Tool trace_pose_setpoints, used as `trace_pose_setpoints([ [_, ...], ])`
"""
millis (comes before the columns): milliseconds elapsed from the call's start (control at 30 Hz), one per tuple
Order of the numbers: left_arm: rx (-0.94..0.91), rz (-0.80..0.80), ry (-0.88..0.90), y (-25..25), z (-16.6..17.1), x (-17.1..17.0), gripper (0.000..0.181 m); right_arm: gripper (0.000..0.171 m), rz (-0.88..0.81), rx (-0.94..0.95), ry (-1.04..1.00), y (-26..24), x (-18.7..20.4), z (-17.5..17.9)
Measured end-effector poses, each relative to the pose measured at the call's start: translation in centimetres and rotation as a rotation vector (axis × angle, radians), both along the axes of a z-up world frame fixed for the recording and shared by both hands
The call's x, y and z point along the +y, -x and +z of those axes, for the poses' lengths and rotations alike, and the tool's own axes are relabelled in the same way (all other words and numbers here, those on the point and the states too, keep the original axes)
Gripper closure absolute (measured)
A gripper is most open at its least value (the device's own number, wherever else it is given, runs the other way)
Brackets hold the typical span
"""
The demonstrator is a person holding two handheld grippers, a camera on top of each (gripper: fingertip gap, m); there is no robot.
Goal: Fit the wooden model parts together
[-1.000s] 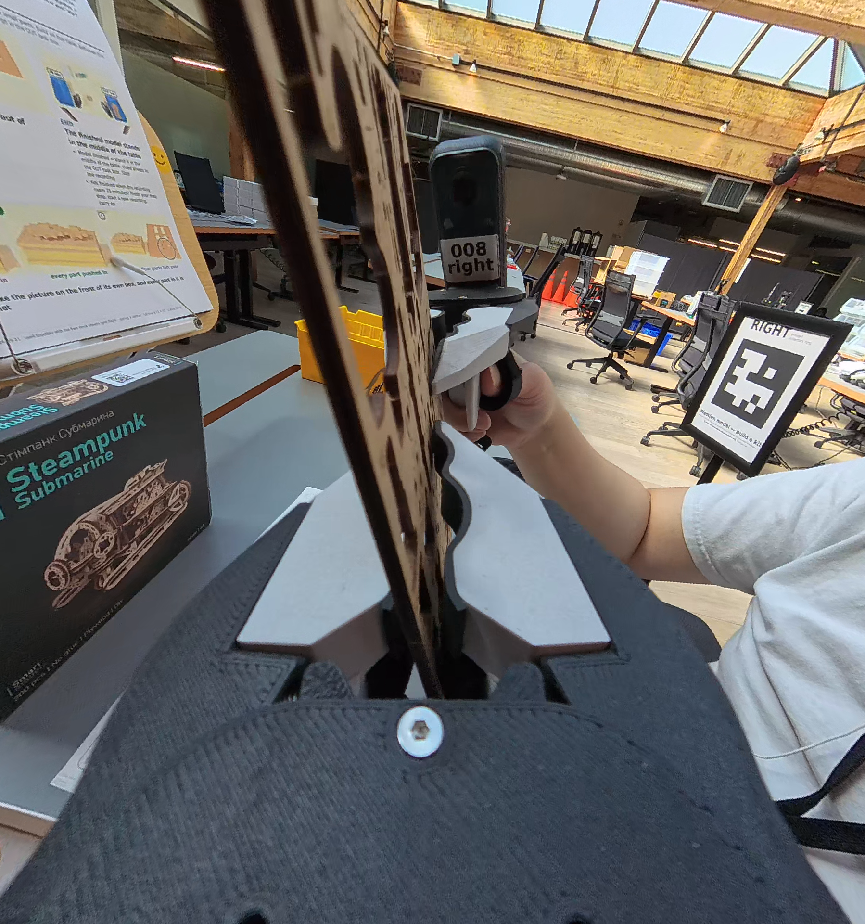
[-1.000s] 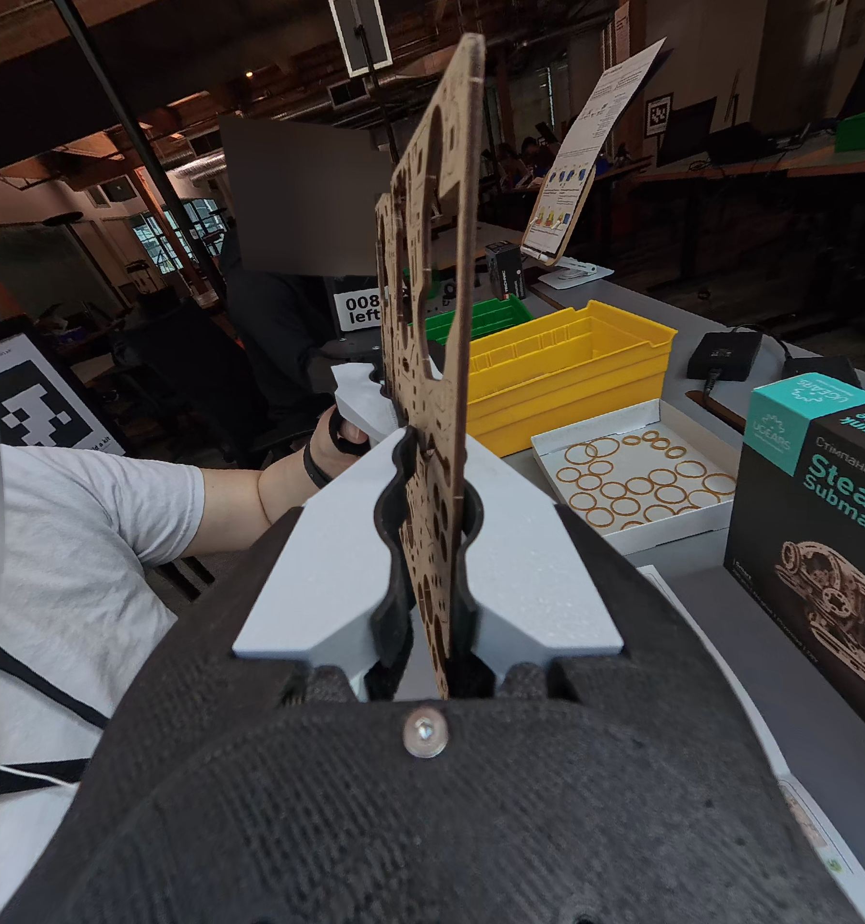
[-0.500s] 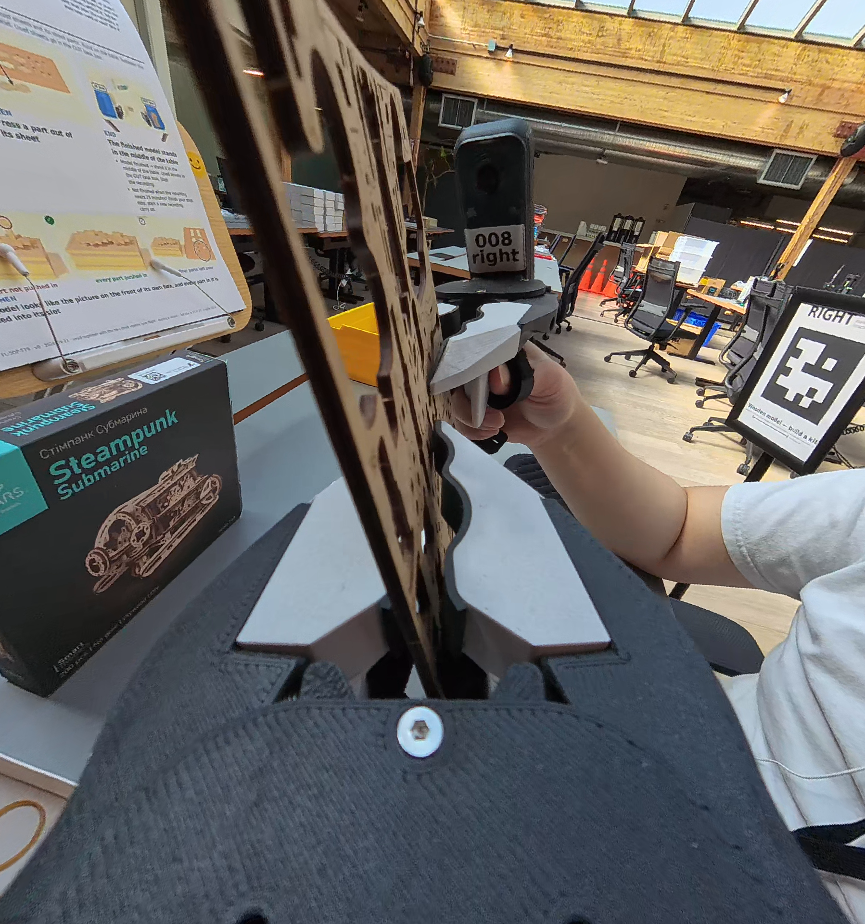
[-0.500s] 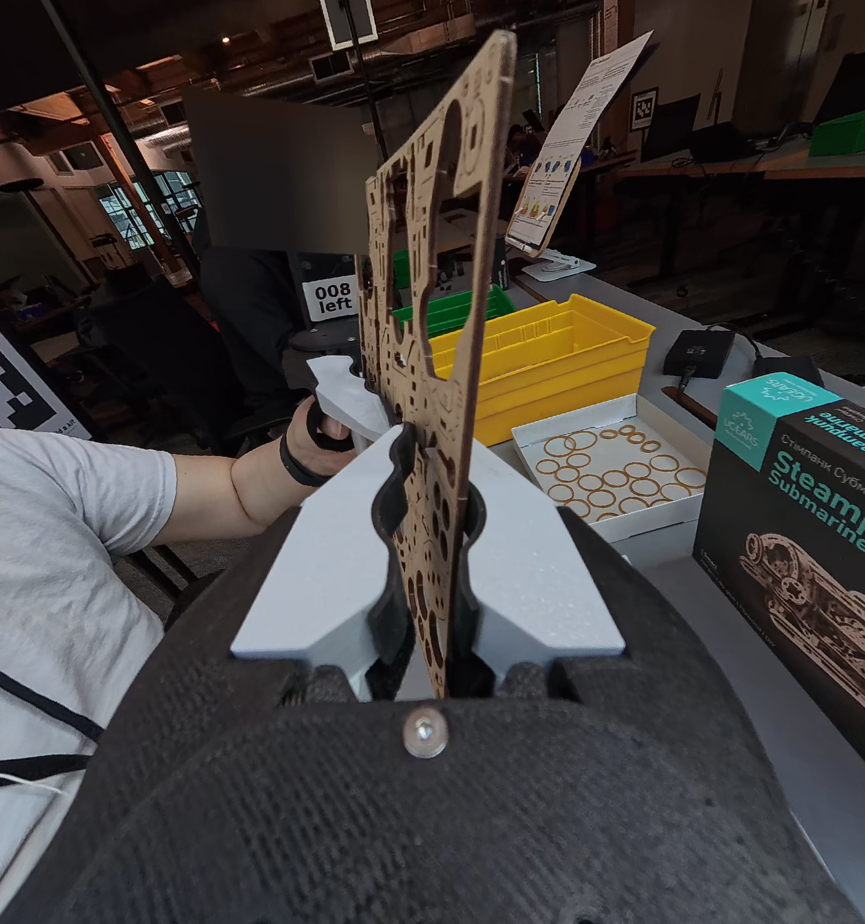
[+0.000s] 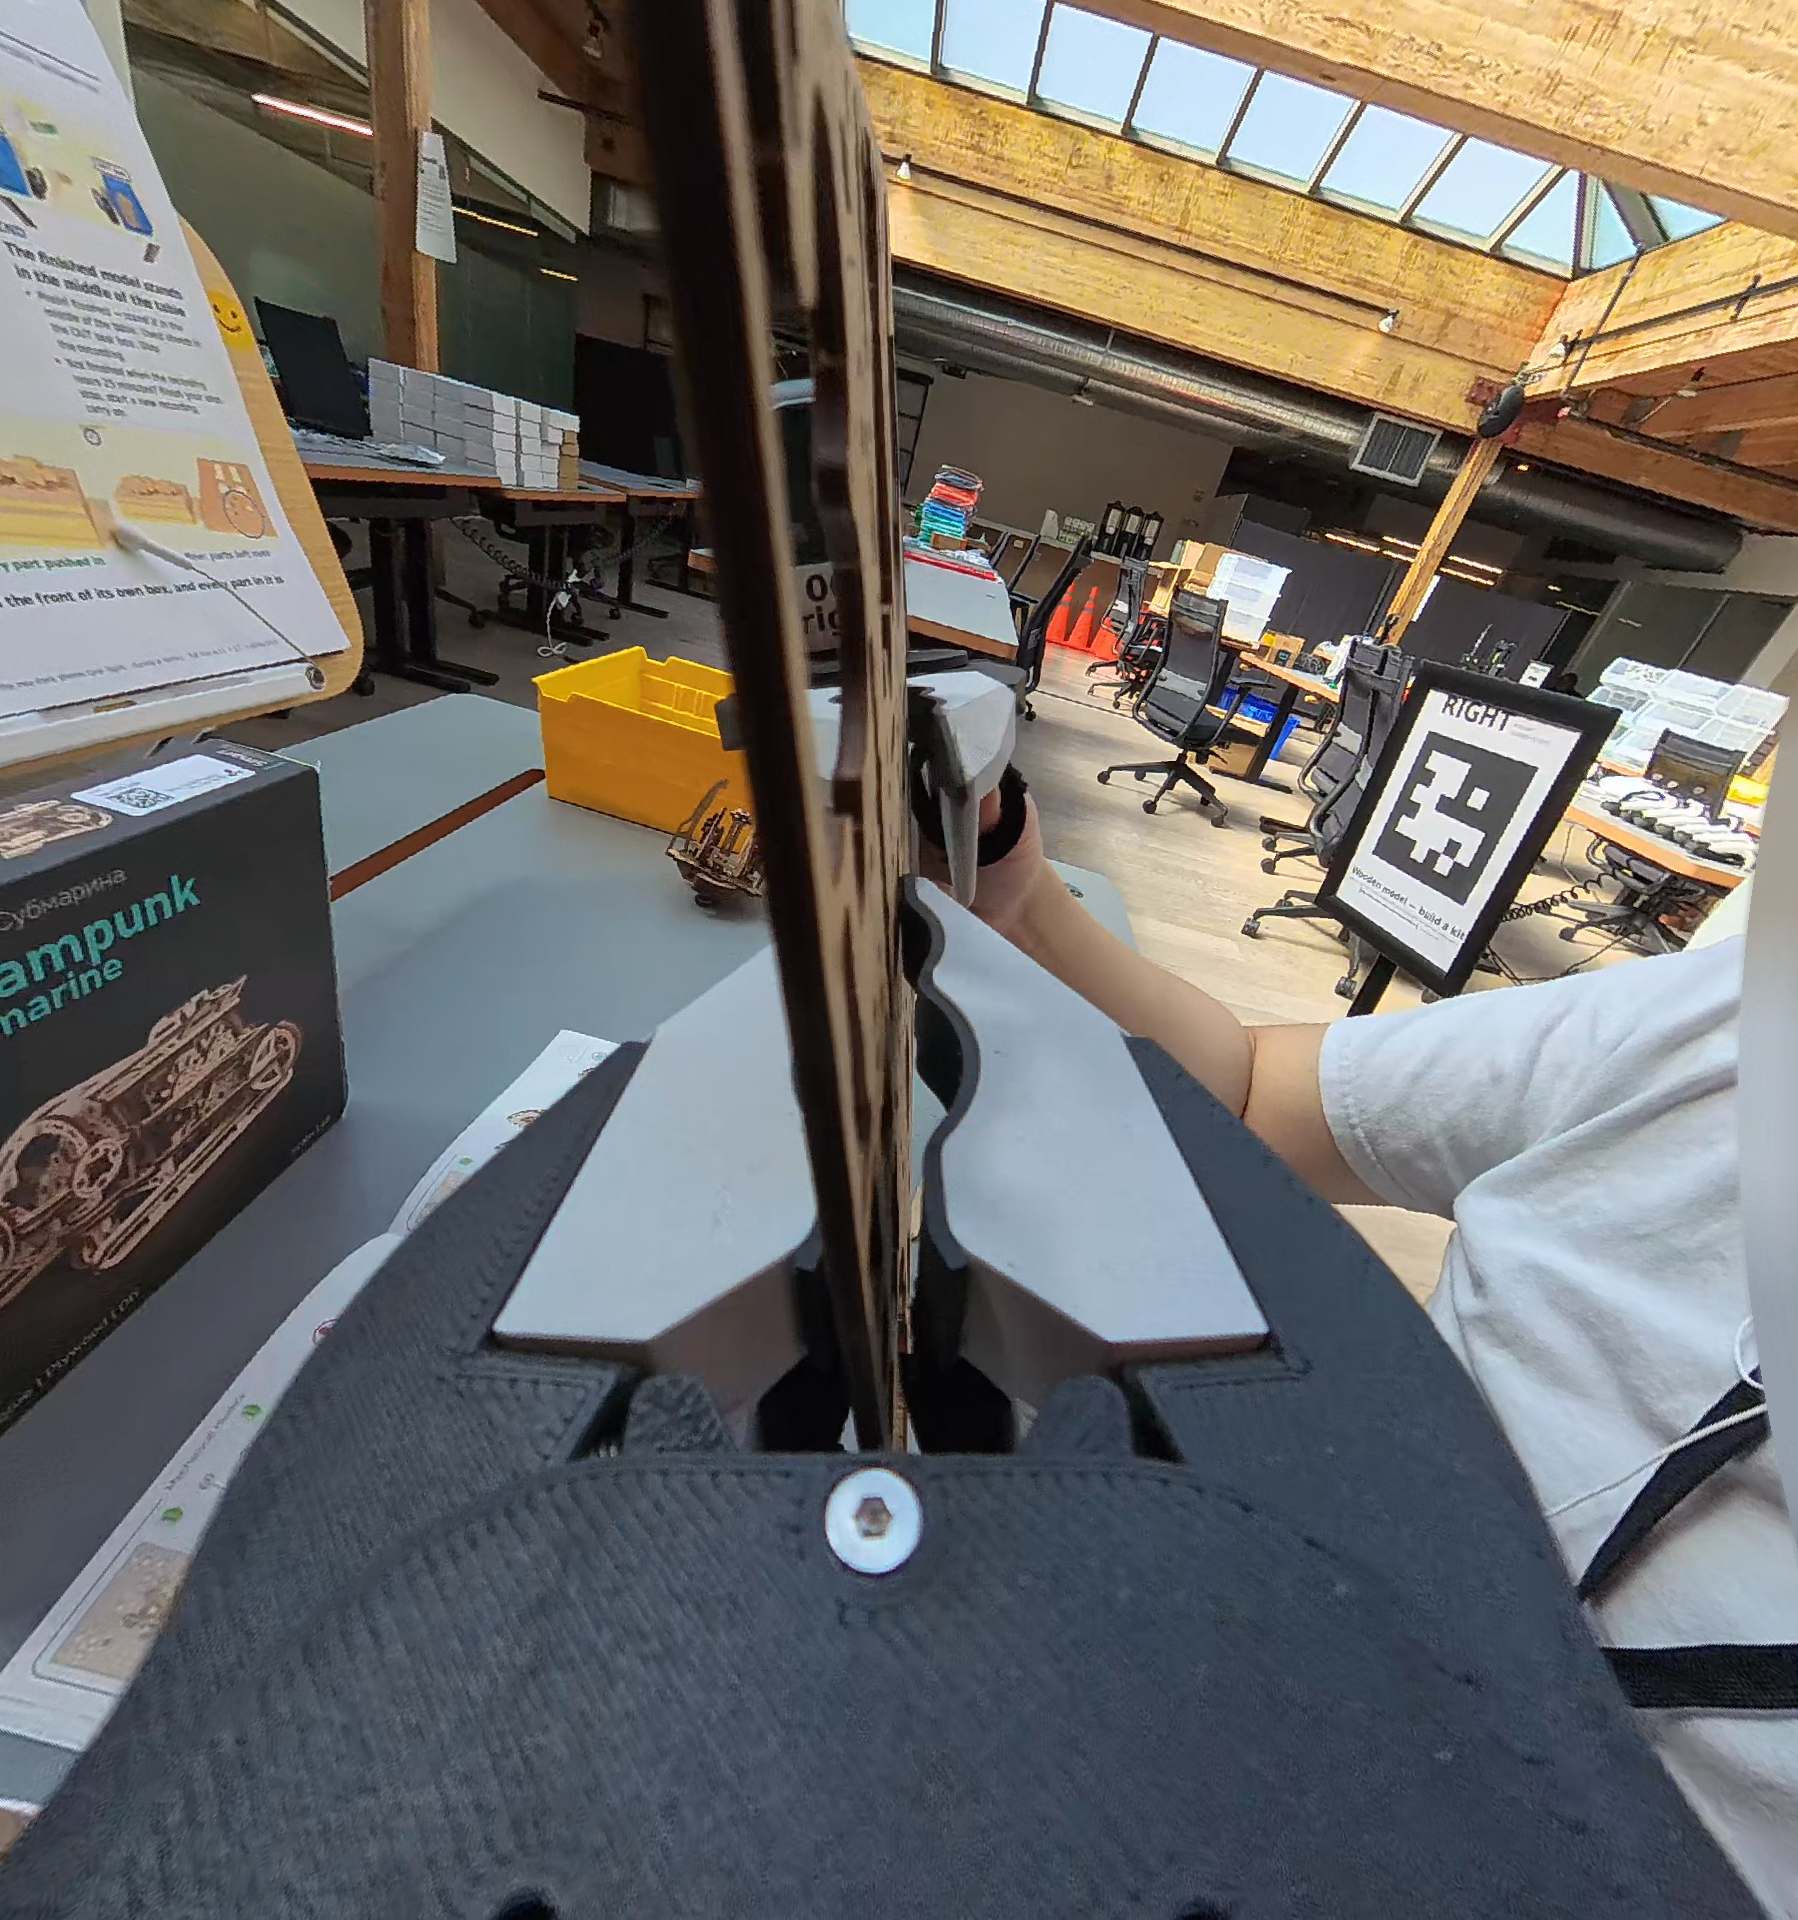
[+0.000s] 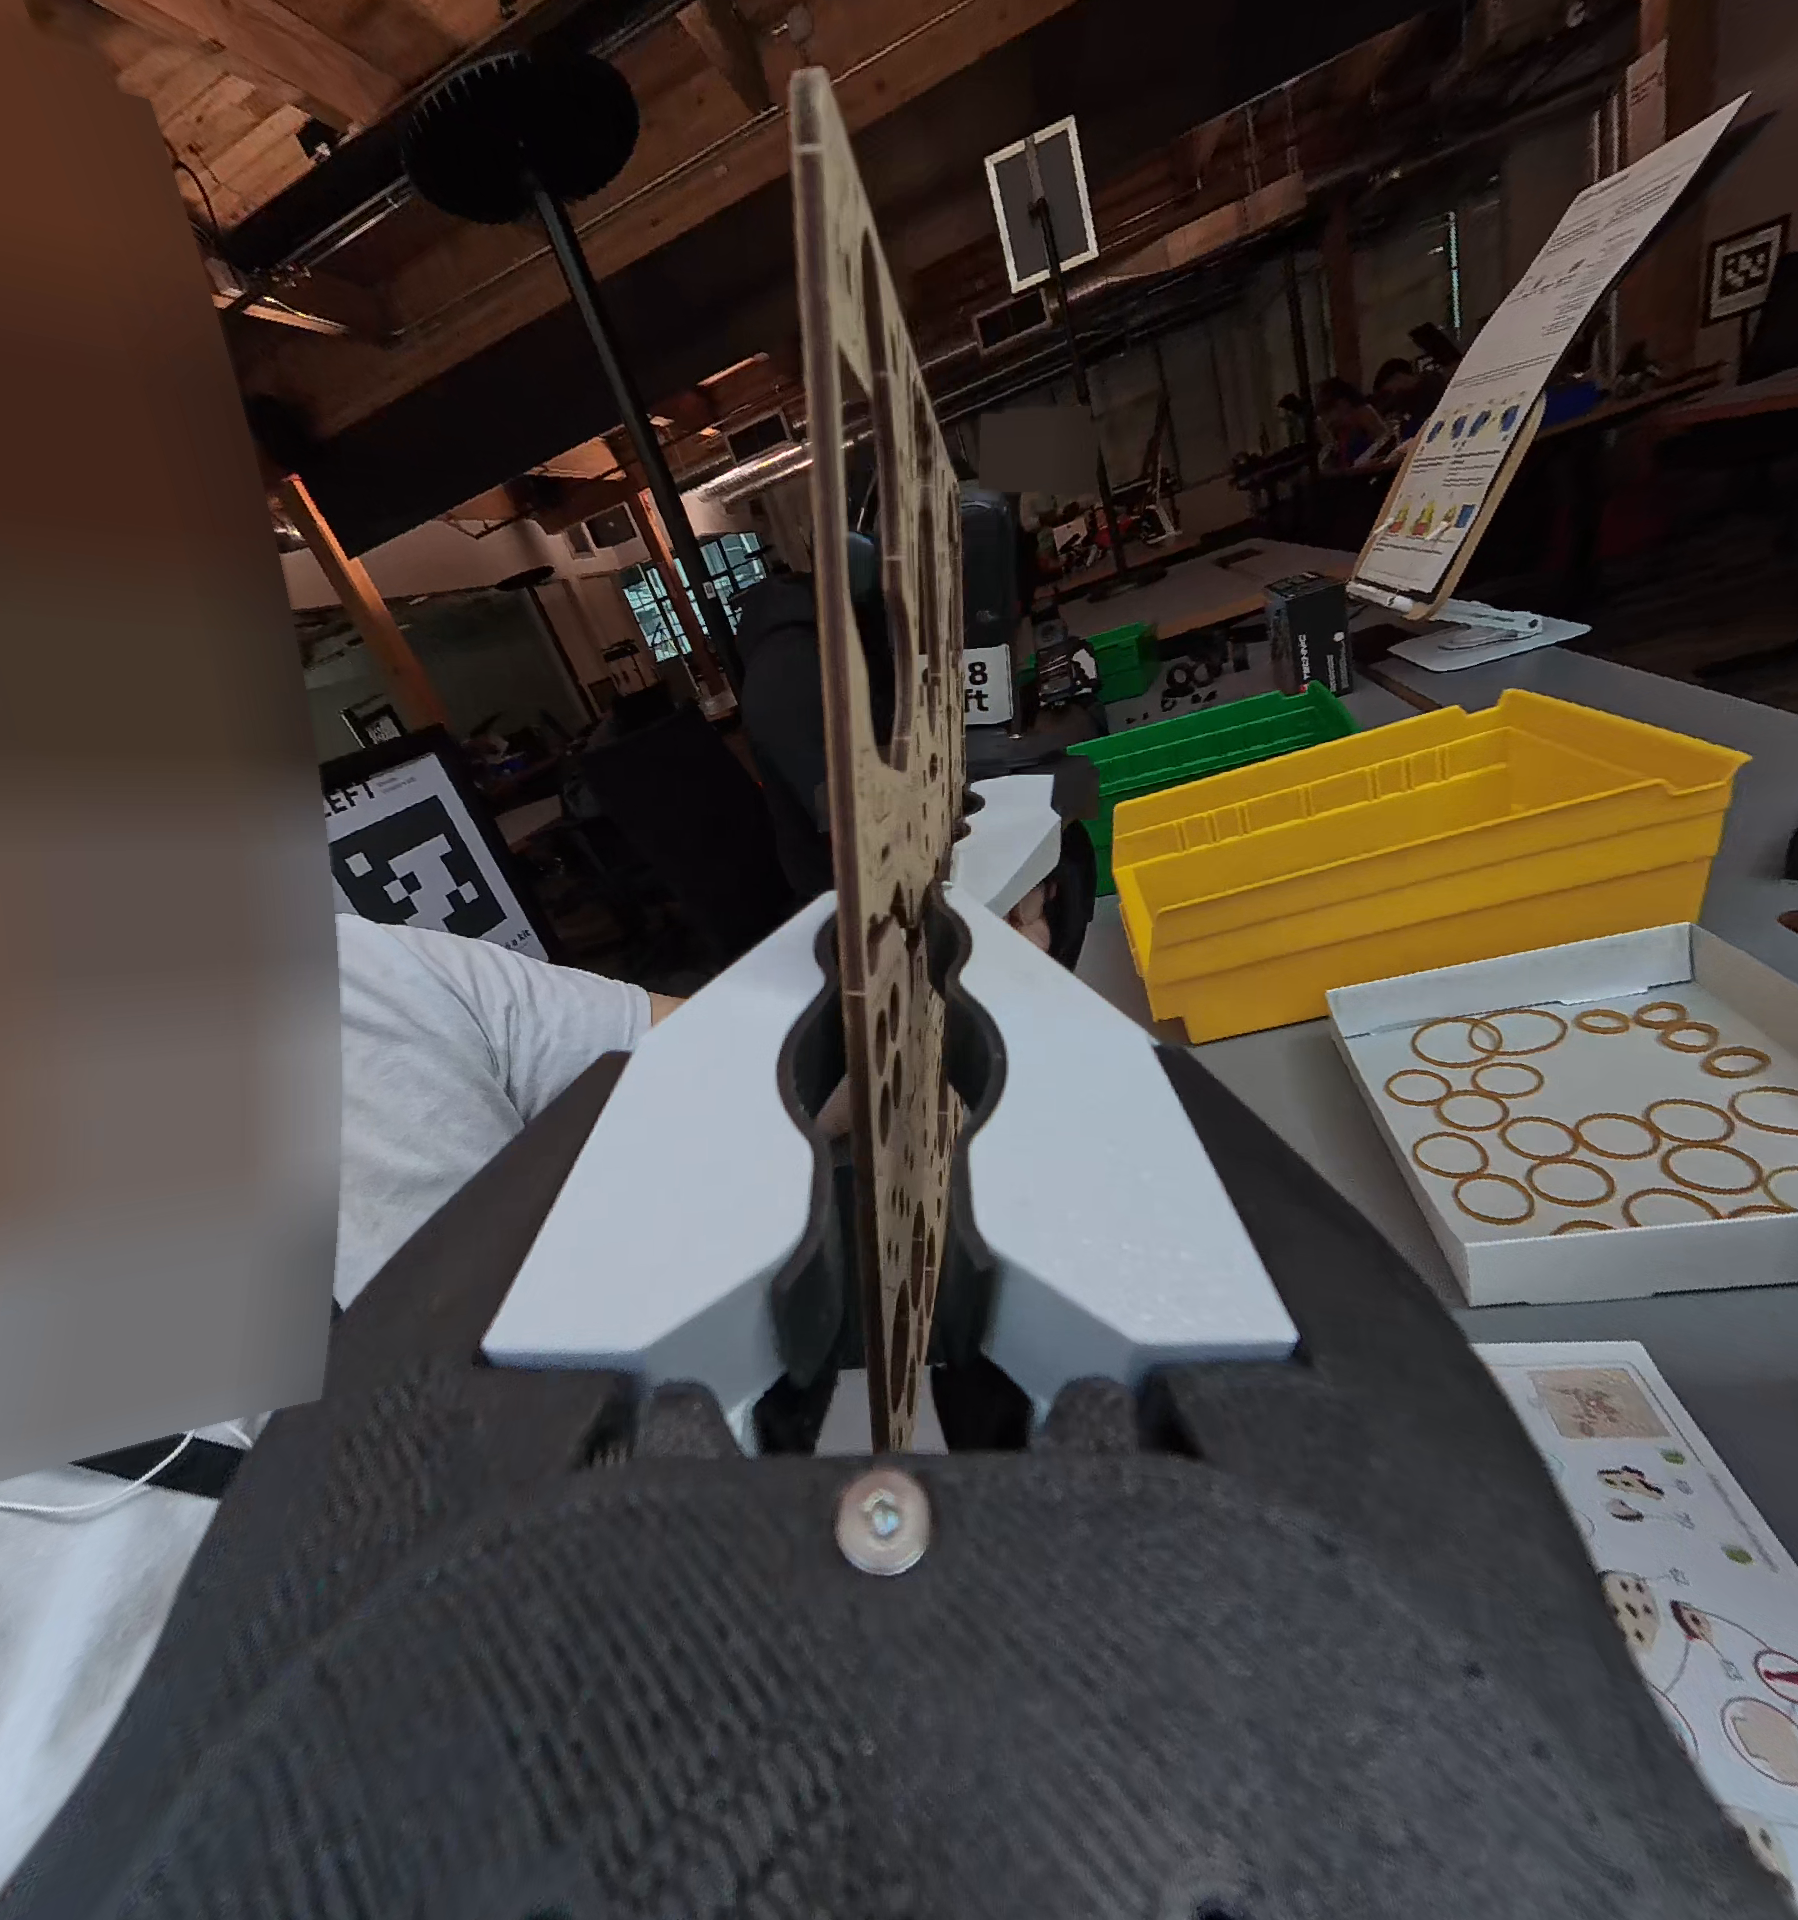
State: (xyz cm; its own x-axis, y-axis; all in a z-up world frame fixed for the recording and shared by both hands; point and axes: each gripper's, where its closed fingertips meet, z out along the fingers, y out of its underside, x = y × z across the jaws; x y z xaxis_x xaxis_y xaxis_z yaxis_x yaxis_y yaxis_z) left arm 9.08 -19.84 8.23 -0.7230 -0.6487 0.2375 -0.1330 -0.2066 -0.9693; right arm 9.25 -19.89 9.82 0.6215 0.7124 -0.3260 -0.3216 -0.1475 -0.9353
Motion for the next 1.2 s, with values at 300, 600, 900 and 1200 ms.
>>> trace_pose_setpoints([
  [300, 0.037, -0.020, 0.026, 0.2, 0.0, -0.1, 0.181, 0.153, 0.127, 0.149, 0.028, 0.2, -0.5, 0.3],
  [600, 0.043, 0.022, -0.027, -0.2, -0.5, 0.0, 0.181, 0.167, -0.022, -0.036, -0.009, -0.3, 0.3, -0.7],
  [900, 0.048, 0.064, -0.089, -0.5, -1.1, 0.3, 0.180, 0.169, -0.078, -0.107, 0.025, -0.8, 0.7, -1.6],
  [1200, 0.053, 0.070, -0.102, -0.6, -1.3, 0.3, 0.180, 0.169, -0.081, -0.118, 0.050, -0.9, 0.8, -1.8],
])
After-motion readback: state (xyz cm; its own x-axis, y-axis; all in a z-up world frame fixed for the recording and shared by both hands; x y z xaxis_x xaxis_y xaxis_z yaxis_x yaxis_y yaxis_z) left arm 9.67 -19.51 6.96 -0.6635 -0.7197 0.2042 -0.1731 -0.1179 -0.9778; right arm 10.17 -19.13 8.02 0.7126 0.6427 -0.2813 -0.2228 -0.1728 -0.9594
